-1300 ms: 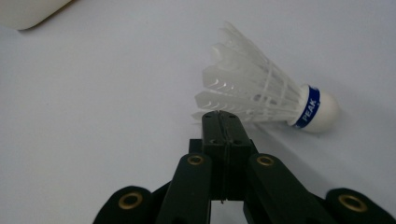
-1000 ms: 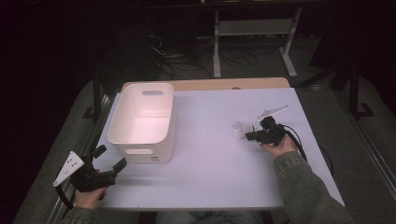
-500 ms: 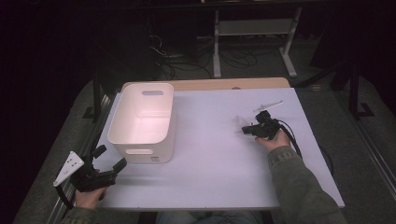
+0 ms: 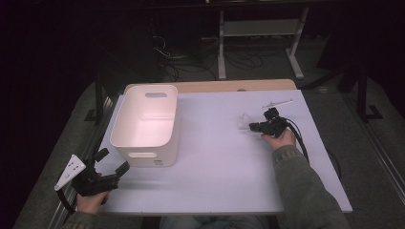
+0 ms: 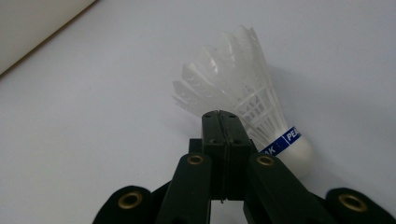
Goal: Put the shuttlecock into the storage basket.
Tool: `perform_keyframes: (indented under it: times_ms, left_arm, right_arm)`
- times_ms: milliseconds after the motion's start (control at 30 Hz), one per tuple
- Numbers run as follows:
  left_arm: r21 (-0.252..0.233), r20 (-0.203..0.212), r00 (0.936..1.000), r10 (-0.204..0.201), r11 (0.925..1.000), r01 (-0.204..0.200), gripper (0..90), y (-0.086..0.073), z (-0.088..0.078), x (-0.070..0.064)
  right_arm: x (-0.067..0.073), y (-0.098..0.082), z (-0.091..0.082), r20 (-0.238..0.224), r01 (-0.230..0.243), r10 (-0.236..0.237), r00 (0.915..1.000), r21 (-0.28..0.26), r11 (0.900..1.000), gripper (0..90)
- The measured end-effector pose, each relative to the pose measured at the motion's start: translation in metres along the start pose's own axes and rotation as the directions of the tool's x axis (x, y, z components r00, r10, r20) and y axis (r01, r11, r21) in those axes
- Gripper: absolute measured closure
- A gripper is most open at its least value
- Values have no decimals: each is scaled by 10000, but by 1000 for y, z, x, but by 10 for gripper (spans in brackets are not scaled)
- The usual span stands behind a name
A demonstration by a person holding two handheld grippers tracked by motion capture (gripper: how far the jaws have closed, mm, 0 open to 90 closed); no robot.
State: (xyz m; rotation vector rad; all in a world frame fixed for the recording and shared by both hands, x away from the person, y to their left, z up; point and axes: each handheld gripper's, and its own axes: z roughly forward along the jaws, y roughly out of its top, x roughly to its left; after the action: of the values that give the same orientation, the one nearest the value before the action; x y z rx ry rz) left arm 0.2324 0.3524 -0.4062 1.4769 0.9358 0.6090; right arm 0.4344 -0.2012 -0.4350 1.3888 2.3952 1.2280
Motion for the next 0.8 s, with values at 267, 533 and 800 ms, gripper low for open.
perform_keyframes:
  times_ms: [267,533,800]
  left_arm:
    - [4,26,10000,18,10000,-18,0,0,0,0]
    - [-4,34,10000,41,10000,-41,0,0,0,0]
    - [28,23,10000,58,10000,-58,0,0,1,0]
  right_arm:
    - [-9,1,-5,-202,-247,237,9995,-515,9984,874]
    - [-10,3,-20,-113,-252,243,9996,-810,9964,861]
    - [-15,13,-41,195,72,-53,9998,-1004,9949,689]
